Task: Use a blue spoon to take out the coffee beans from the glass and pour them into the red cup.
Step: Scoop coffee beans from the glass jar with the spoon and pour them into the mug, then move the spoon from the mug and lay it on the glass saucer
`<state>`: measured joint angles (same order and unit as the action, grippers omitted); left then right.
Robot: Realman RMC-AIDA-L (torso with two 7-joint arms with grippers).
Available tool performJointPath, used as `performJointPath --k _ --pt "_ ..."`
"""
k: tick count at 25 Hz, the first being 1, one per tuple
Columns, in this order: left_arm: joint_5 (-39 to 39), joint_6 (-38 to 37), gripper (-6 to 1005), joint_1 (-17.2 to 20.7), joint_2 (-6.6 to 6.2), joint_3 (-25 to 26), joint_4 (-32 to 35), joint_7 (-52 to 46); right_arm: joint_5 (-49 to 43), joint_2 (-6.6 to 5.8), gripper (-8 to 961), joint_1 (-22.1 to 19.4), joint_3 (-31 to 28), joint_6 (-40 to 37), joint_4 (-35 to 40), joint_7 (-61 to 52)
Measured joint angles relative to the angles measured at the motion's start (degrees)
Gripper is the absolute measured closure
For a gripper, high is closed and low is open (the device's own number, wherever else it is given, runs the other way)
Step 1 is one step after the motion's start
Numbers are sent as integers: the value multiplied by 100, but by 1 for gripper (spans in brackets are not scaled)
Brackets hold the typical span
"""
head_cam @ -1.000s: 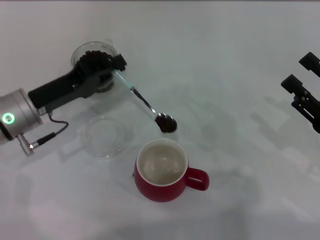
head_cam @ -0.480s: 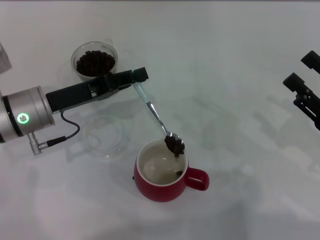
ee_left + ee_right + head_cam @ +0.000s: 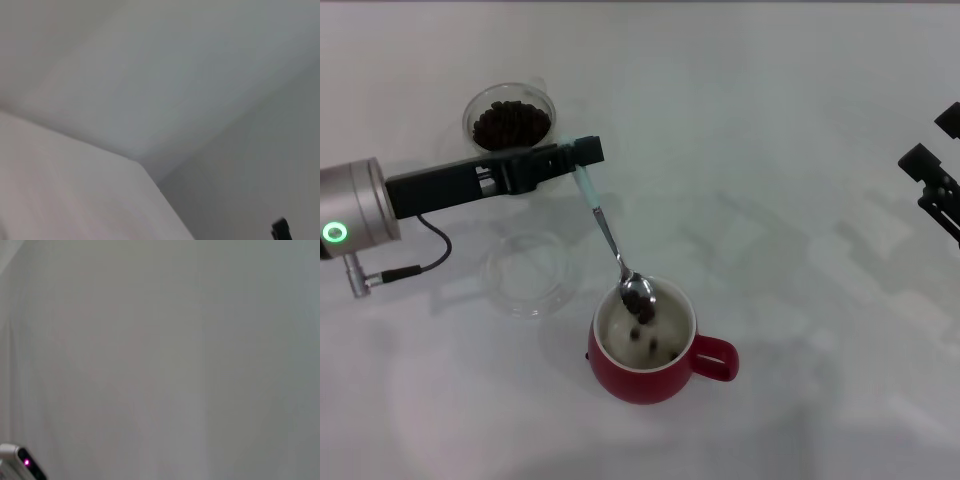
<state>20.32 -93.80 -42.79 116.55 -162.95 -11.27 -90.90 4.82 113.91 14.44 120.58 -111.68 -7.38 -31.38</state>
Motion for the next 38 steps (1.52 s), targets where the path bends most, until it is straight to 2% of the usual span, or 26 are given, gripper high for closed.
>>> performJointPath --k 9,14,18,21,27,29,32,35,38 --pt "-488 -271 875 -527 -13 0 -247 1042 14 9 316 57 0 200 57 -111" --pt "-421 -425 875 -688 -20 0 -246 1171 29 32 316 62 0 236 61 -113" --pt "-30 -862 875 -675 -43 0 -309 1040 64 39 317 48 0 213 62 -114" --pt "598 -1086 875 -417 -52 2 -556 734 65 24 317 16 0 148 65 -114" --pt "1608 -884 875 540 -24 1 -1077 377 102 -14 317 -2 0 124 39 -114" --pt "1711 -682 875 828 -10 2 -1088 360 110 -26 317 13 0 138 29 -114" --pt "1683 -367 874 1079 84 -1 -1058 331 115 -39 317 55 0 182 19 -114" --pt "1581 -85 874 1240 194 -1 -1031 321 116 -45 317 86 3 191 36 -104" --pt "1547 116 874 1360 212 0 -894 328 113 -57 317 109 27 192 39 -108"
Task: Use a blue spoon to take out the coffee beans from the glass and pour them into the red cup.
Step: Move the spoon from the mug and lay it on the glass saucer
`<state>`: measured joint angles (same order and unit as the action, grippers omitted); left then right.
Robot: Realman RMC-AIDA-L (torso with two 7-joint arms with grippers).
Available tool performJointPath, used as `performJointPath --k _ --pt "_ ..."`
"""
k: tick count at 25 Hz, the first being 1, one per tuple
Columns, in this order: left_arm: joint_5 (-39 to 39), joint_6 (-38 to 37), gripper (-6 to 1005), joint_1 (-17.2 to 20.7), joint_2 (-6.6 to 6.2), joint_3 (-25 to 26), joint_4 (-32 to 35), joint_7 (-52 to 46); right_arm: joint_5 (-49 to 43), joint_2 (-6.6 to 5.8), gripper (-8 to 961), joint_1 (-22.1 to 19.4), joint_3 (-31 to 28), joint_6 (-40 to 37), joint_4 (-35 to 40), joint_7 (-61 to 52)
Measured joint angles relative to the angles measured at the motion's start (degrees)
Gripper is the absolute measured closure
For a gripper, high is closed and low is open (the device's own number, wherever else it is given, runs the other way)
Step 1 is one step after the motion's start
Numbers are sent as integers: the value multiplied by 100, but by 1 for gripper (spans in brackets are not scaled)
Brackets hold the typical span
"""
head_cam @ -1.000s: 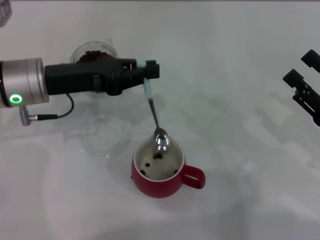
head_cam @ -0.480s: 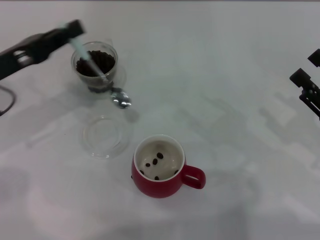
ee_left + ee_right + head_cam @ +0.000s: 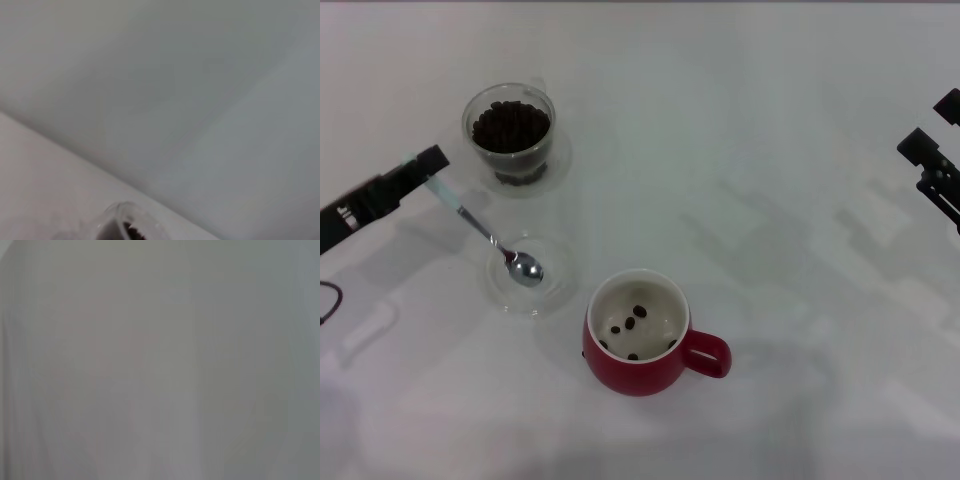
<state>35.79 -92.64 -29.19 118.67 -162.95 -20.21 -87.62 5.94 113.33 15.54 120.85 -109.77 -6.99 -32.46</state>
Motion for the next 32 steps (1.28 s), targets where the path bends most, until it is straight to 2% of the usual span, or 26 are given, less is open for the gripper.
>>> performJointPath --k 6,21,32 --pt "10 394 873 132 3 1 133 -22 -33 -4 317 -12 15 -28 -5 -4" --pt "-28 1086 872 114 -2 1 609 -240 -50 39 317 -95 26 -121 -8 -6" --pt "-200 1761 871 81 14 0 1233 -238 -39 32 316 -91 20 -121 -4 -6"
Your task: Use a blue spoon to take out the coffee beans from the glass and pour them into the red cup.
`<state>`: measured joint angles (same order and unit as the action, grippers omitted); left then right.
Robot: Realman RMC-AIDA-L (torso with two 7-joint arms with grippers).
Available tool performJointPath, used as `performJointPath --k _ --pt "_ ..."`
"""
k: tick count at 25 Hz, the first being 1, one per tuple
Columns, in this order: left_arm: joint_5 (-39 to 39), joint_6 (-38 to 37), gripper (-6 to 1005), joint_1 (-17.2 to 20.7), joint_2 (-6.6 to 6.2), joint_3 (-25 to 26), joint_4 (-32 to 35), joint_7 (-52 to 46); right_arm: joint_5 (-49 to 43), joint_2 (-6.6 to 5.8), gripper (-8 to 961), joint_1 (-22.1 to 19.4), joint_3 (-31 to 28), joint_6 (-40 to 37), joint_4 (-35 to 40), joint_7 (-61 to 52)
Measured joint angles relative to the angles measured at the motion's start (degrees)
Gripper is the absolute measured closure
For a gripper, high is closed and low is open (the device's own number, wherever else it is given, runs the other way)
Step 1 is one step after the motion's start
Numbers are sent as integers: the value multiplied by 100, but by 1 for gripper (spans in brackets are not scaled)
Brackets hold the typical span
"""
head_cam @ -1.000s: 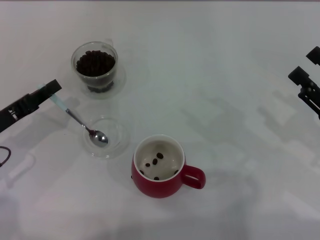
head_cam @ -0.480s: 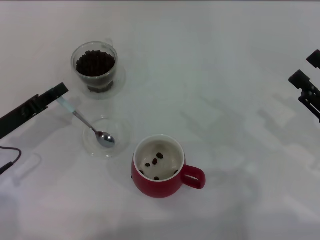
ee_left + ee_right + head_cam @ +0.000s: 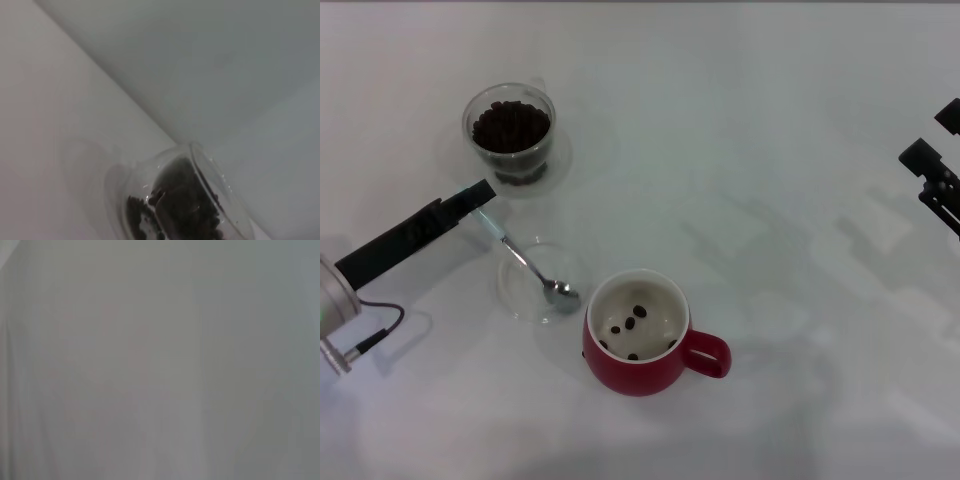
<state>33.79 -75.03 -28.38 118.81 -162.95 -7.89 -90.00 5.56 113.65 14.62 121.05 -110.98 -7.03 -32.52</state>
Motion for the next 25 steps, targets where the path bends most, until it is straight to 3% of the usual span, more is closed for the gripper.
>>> performJointPath --k 5,11,16,21,25 --pt "1 33 871 106 0 5 -35 45 -7 -2 316 30 5 -1 -7 0" --pt "283 -110 618 365 -33 56 -380 310 -22 -3 316 21 6 -67 26 -1" --pt "771 -762 408 501 -94 28 -1060 969 -26 -2 316 14 6 -152 27 -4" --pt "1262 -1366 382 528 -204 16 -1258 1906 3 10 316 15 -24 -204 27 -5" --pt "1832 -1381 362 553 -181 41 -1368 2787 71 27 316 11 -46 -305 31 30"
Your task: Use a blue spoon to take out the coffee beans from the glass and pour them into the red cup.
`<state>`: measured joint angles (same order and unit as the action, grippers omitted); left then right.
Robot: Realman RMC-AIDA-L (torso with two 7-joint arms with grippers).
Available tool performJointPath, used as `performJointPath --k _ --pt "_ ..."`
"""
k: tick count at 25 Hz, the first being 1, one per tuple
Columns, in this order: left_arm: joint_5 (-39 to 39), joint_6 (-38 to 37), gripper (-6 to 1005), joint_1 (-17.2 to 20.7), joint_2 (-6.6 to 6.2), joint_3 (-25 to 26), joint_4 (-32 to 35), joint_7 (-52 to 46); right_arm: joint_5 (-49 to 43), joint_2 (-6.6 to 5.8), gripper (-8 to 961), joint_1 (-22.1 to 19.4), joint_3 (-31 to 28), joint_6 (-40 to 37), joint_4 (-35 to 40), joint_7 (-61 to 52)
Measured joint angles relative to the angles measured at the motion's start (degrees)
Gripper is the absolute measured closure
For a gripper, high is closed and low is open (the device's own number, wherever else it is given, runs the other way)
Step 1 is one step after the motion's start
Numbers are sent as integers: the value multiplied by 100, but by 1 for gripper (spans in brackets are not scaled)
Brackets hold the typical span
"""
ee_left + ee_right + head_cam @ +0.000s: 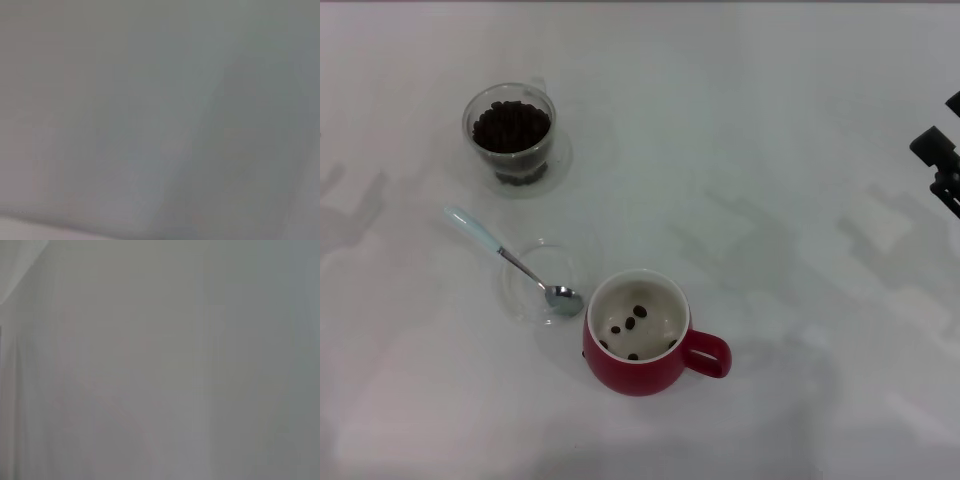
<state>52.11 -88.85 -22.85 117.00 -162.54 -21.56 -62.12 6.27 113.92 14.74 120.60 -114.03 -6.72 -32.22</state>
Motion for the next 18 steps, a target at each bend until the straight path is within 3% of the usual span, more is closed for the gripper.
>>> performJointPath --k 8,18 --pt "940 676 372 -14 130 2 14 982 200 35 316 -12 -2 -85 13 11" --pt "1169 975 372 -99 158 11 204 1542 255 52 316 72 -2 34 13 104"
